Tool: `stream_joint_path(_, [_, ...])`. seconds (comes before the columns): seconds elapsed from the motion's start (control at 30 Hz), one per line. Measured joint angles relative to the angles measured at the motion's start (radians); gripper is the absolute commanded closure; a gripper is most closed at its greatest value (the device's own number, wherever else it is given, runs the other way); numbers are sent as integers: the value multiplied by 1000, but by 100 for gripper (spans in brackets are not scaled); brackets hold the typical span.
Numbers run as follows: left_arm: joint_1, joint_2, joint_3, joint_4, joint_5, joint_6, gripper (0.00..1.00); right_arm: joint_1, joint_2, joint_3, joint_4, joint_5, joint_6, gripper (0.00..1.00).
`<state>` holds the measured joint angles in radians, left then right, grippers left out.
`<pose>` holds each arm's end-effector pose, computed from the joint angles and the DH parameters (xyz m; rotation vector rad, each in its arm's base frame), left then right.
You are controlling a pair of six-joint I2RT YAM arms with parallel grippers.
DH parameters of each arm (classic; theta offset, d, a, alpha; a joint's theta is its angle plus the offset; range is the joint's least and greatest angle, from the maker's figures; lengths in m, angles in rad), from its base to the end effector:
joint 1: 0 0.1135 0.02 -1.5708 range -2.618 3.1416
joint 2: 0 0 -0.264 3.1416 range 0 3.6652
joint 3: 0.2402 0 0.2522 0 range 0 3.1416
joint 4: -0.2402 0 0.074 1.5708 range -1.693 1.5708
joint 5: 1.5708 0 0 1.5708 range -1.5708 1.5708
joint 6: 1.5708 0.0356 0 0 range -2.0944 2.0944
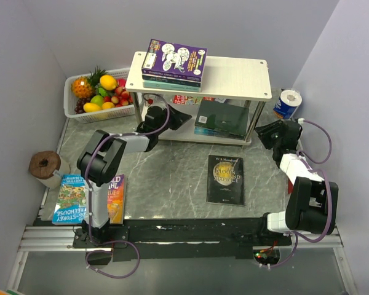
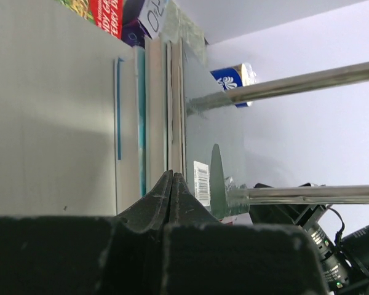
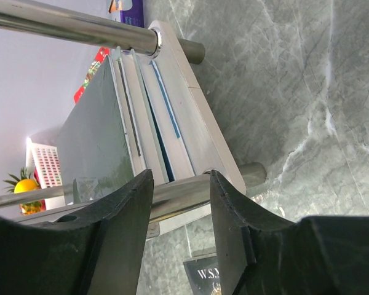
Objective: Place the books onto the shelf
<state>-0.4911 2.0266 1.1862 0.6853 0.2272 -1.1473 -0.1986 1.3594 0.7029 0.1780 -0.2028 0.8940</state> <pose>0.3945 -0.2201 0.1913 -0.4434 1.8870 -1.3565 0.2876 -0.0506 0.2195 0.9782 1.8583 0.6346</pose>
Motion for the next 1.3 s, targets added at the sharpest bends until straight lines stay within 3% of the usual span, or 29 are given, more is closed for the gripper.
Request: stream_joint_path(1.3, [-38,52,-5,11,19,-28,99,6,0,0,-6,-1,-2,50])
